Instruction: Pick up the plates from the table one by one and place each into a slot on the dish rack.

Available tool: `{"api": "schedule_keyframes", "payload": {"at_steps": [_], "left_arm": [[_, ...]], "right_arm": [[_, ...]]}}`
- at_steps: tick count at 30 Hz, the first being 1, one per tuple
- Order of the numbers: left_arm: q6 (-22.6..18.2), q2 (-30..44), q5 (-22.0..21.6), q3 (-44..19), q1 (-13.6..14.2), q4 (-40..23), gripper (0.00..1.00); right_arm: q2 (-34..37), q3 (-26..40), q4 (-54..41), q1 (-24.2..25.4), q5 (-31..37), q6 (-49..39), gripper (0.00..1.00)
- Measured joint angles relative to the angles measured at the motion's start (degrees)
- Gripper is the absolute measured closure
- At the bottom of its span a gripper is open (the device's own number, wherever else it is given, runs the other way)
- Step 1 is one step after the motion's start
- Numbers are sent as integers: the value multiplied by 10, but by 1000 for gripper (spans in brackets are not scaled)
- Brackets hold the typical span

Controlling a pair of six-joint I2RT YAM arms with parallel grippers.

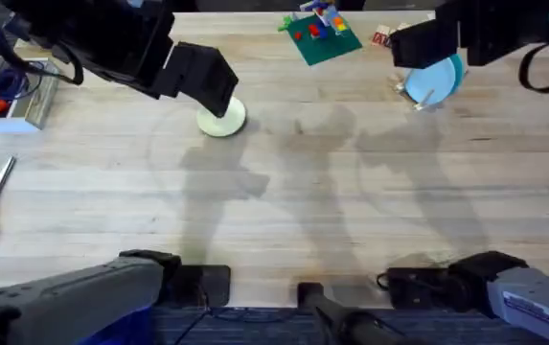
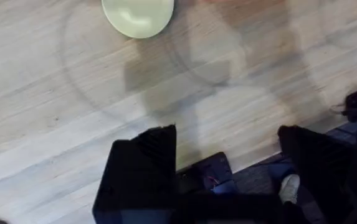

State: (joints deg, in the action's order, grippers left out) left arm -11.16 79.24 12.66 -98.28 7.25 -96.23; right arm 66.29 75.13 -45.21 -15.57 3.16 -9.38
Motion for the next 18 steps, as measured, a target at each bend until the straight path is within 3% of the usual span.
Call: {"api": "schedule_keyframes", "payload": {"at_steps": [8,18], "left_arm": [[0,0,40,0,0,9,7],[0,0,56,0,0,14,7]], "right_arm": [[0,0,0,0,0,5,9],[0,0,0,0,0,5,7]]}}
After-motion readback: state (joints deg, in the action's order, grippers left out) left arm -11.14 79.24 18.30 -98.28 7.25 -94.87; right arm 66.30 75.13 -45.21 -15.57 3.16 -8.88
